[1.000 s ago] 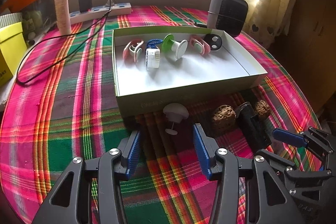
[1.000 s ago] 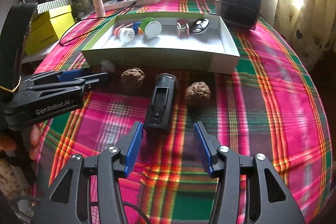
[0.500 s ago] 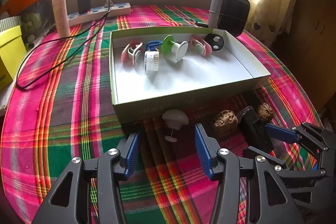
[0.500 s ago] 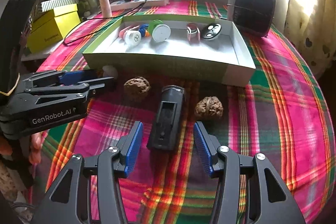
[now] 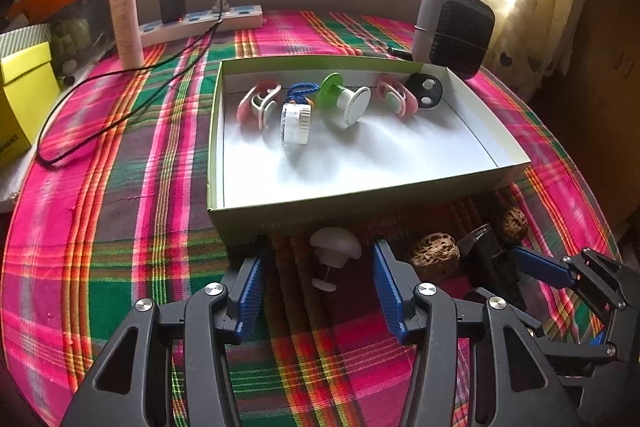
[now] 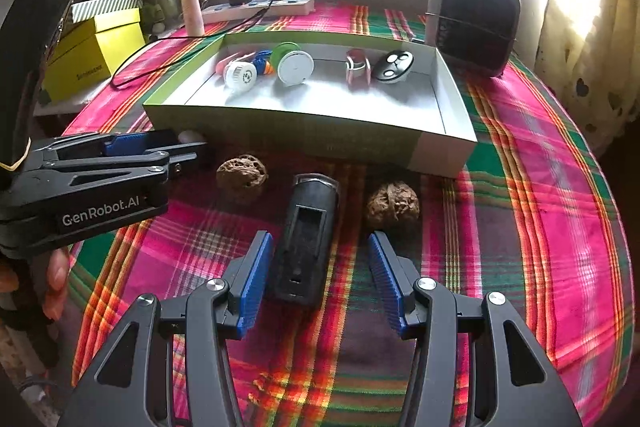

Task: Organize objects
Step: 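Close the left tool on the mushroom toy while the right tool closes on the black cylinder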

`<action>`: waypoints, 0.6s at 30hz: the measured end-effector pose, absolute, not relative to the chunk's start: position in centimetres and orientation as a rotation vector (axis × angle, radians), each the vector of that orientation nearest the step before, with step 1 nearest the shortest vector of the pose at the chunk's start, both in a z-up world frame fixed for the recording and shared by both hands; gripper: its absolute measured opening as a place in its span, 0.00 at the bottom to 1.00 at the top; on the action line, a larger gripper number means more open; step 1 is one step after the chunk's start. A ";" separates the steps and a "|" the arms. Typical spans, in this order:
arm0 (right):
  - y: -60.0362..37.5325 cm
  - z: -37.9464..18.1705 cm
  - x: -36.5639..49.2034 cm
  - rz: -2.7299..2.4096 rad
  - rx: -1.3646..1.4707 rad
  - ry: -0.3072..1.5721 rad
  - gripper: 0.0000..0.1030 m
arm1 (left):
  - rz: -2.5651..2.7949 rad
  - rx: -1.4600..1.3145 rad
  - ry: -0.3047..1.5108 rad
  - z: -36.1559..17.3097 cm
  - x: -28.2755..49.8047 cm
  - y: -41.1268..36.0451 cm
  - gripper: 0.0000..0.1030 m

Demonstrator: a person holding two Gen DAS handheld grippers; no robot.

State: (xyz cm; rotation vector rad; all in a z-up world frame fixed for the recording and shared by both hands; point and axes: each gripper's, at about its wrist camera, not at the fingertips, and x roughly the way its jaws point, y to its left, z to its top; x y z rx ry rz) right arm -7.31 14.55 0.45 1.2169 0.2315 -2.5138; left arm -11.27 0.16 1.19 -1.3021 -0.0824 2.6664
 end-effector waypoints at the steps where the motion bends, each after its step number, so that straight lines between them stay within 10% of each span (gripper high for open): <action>1: 14.6 0.4 -7.3 -2.514 1.215 0.231 0.49 | 2.668 -1.303 -0.091 1.2 -11.3 0.1 0.48; 18: 14.8 0.5 -7.1 -2.516 1.206 0.217 0.35 | 2.697 -1.311 -0.135 1.2 -11.2 -0.2 0.25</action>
